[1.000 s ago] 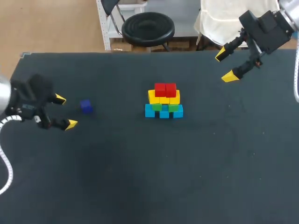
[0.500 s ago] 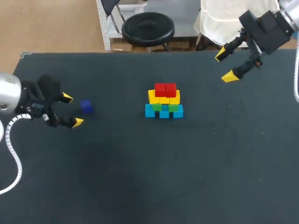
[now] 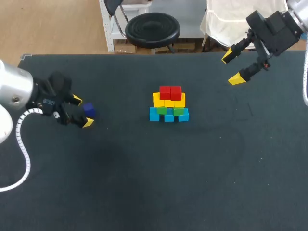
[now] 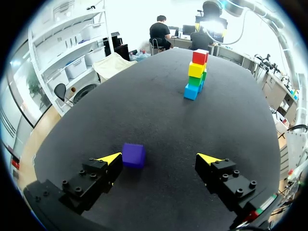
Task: Place the blue cubes, place green cubes on the blue cubes, place the yellow cubes on the green cubes, then place the red cubes on the yellow cubes, and place purple cube on the red cubes.
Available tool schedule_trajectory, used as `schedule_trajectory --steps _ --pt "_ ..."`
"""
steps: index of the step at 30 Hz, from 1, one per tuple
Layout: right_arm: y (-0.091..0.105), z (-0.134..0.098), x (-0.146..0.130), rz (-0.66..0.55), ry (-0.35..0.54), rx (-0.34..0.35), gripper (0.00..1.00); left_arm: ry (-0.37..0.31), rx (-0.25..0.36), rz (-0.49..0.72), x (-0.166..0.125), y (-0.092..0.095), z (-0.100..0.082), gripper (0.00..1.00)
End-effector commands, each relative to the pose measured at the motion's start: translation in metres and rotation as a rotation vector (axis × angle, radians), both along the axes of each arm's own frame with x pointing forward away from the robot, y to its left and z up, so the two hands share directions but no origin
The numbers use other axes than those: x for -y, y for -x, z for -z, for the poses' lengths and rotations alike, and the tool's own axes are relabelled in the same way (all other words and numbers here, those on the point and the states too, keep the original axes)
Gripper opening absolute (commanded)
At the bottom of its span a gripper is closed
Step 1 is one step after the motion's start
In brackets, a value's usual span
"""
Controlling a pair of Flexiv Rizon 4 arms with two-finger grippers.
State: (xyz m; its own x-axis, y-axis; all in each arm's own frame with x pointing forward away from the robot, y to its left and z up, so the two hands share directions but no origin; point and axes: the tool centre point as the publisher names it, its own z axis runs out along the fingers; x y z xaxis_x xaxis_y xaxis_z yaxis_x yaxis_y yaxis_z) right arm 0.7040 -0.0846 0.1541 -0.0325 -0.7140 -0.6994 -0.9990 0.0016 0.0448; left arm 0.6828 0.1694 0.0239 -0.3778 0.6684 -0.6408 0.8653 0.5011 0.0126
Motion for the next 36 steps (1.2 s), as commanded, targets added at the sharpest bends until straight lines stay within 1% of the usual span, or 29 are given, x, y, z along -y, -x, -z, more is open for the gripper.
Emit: schedule_trajectory --steps 1,2,3,4,7,8,9,10,13,14,15,16,17,21,23,24,26,27,29,34,36 --pt "0.000 0.000 0.000 0.001 0.000 0.001 1.00 -0.018 -0.007 -0.005 0.003 -0.003 0.008 1.00" --pt "0.000 0.000 0.000 0.001 0.000 0.001 1.00 -0.018 -0.008 -0.006 0.003 -0.003 0.009 0.98" --pt "0.000 0.000 0.000 0.001 0.000 0.001 1.00 -0.019 -0.007 -0.008 0.003 -0.003 0.009 0.87" --pt "0.000 0.000 0.000 0.001 0.000 0.001 1.00 -0.017 -0.007 -0.009 0.003 -0.003 0.009 0.80" --pt "0.000 0.000 0.000 0.001 0.000 0.001 1.00 -0.016 -0.006 -0.007 0.004 -0.003 0.008 0.80" --pt "0.000 0.000 0.000 0.001 0.000 0.001 1.00 -0.017 -0.005 -0.006 0.004 -0.004 0.008 0.77" --pt "0.000 0.000 0.000 0.001 0.000 0.001 1.00 -0.019 -0.003 -0.004 0.005 -0.004 0.008 0.67" --pt "0.000 0.000 0.000 0.001 0.000 0.001 1.00 -0.020 -0.003 -0.003 0.005 -0.004 0.009 0.50" --pt "0.000 0.000 0.000 0.001 0.000 0.001 1.00 -0.033 -0.012 -0.002 0.006 -0.005 0.011 0.42" --pt "0.000 0.000 0.000 0.001 0.000 0.001 1.00 -0.032 -0.012 -0.001 0.006 -0.005 0.012 0.37" --pt "0.000 0.000 0.000 0.001 0.000 0.001 1.00 -0.034 -0.011 0.000 0.006 -0.004 0.012 0.26" --pt "0.000 0.000 0.000 0.001 0.000 0.001 1.00 -0.034 -0.011 0.000 0.006 -0.004 0.012 0.08" --pt "0.000 0.000 0.000 0.001 0.000 0.001 1.00 -0.034 -0.011 0.001 0.006 -0.004 0.012 0.00" --pt "0.000 0.000 0.000 0.001 0.000 0.001 1.00 -0.034 0.002 0.009 0.006 -0.003 0.011 0.00" --pt "0.000 0.000 0.000 0.001 0.000 0.001 1.00 -0.025 0.007 0.006 0.005 -0.002 0.006 0.00" --pt "0.000 0.000 0.000 0.001 0.000 0.001 1.00 -0.019 0.019 0.003 0.003 -0.002 0.003 0.00" --pt "0.000 0.000 0.000 0.001 0.000 0.001 1.00 -0.017 0.037 -0.011 -0.001 -0.002 -0.004 1.00" --pt "0.000 0.000 0.000 0.001 0.000 0.001 1.00 -0.021 0.049 -0.026 -0.003 -0.003 -0.006 1.00" --pt "0.000 0.000 0.000 0.001 0.000 0.001 1.00 -0.017 0.048 -0.049 -0.009 -0.009 -0.007 1.00" --pt "0.000 0.000 0.000 0.001 0.000 0.001 1.00 0.005 -0.012 -0.095 -0.020 -0.025 0.002 1.00" --pt "0.000 0.000 0.000 0.001 0.000 0.001 1.00 -0.007 -0.019 -0.098 -0.022 -0.027 0.006 1.00"
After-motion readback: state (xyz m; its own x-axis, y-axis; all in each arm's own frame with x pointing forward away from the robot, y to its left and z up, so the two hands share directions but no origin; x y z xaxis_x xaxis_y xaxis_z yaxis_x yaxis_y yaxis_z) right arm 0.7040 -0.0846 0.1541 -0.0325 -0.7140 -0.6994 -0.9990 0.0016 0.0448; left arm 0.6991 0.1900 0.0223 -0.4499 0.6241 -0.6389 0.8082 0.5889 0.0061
